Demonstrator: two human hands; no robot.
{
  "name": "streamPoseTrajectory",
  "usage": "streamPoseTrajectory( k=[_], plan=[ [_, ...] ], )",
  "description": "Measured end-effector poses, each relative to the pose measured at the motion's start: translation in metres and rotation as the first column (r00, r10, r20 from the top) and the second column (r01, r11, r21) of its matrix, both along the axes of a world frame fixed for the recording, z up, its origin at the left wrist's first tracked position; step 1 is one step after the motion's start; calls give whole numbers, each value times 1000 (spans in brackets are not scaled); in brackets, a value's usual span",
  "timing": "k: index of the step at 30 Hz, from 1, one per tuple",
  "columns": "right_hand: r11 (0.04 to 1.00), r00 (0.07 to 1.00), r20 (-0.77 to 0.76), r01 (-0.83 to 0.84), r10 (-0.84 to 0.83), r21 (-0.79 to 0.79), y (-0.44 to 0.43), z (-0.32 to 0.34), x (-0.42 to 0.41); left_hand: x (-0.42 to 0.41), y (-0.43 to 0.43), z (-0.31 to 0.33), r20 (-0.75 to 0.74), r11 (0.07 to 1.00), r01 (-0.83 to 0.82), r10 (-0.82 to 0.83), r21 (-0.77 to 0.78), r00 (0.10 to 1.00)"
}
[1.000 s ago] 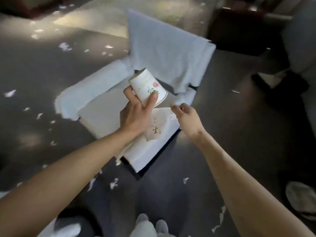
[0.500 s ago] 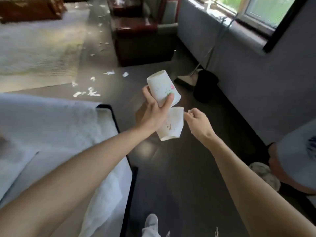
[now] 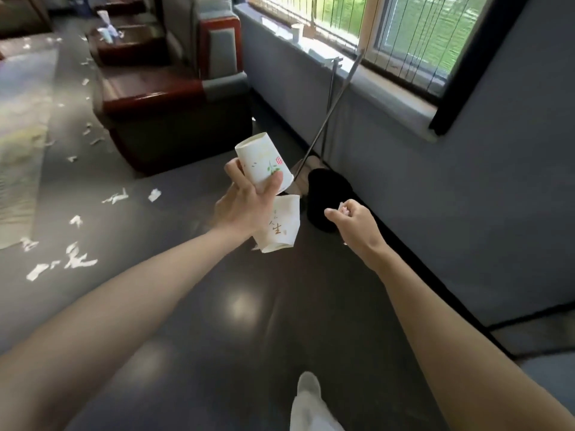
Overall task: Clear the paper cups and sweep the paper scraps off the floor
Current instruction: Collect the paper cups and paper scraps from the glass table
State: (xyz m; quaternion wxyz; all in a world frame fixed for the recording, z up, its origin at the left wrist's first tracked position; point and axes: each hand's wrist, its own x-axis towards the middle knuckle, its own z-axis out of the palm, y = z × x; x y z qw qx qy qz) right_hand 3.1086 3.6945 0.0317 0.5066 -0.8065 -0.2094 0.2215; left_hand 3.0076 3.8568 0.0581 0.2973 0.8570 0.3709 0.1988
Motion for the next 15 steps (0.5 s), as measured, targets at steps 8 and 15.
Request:
streamPoseTrajectory(
  k=[8,15],
  plan=[
    [998,999,-25,20,-22,-63,118,-6,197,190,120,-15,-5,996,1,-2,-90,1000],
    [980,979,-77,186,-191,-71,197,-51,347,376,222,-58,-84,983,149,-158,-109,984]
  ],
)
